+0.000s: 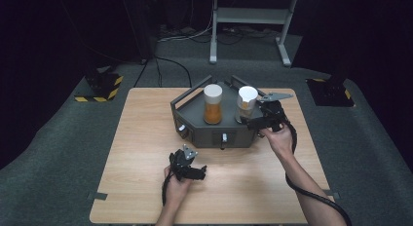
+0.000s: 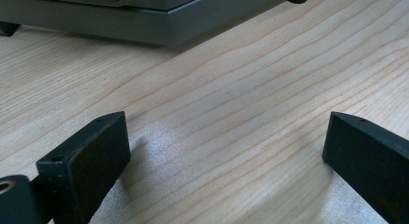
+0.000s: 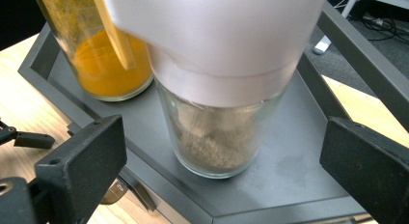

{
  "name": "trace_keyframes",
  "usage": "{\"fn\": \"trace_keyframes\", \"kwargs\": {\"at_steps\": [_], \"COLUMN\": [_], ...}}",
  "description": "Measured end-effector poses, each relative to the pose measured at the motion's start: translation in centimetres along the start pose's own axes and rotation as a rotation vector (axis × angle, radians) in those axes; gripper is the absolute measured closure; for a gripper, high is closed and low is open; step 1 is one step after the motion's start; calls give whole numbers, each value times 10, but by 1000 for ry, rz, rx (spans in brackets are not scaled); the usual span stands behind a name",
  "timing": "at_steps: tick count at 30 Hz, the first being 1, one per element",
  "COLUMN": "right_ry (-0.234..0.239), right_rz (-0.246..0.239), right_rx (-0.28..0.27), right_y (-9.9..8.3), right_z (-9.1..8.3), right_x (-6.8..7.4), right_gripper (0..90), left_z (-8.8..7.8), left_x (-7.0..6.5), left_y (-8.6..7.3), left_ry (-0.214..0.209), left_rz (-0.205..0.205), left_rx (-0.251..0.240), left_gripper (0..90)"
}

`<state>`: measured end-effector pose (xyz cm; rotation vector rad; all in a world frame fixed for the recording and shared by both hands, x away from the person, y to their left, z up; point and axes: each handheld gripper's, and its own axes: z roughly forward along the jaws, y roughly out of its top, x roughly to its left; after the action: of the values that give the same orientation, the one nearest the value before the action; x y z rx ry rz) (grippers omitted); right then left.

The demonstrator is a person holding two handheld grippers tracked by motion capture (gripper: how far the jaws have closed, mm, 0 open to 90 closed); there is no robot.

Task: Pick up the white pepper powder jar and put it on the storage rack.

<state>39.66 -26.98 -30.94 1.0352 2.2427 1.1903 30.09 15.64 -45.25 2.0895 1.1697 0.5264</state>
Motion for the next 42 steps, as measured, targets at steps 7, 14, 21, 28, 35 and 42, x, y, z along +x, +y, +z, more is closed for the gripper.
{"fn": "trace_keyframes", "kwargs": {"at_steps": [7, 14, 21, 28, 35, 42], "right_ry": [-3, -8, -12, -19, -24, -30], "right_rz": [0, -4, -9, -21, -20, -18], "right_rx": [-7, -11, -12, -13, -15, -10], "right_y": [-4, -8, -12, -18, -24, -33], "right_z": [-6, -13, -19, -24, -29, -34], "right_x": [0, 0, 0, 3, 3, 3], "right_gripper": [19, 19, 21, 23, 26, 27], "left_z": [0, 0, 0, 0, 0, 0], "left_x": [0, 0, 0, 0, 0, 0], "left_y": [0, 0, 0, 0, 0, 0], "left_ry": [0, 0, 0, 0, 0, 0], "left_rz": [-1, -3, -2, -2, -2, -2], "left_rx": [0, -2, 0, -1, -1, -1], "left_gripper": [27, 27, 27, 27, 27, 27]}}
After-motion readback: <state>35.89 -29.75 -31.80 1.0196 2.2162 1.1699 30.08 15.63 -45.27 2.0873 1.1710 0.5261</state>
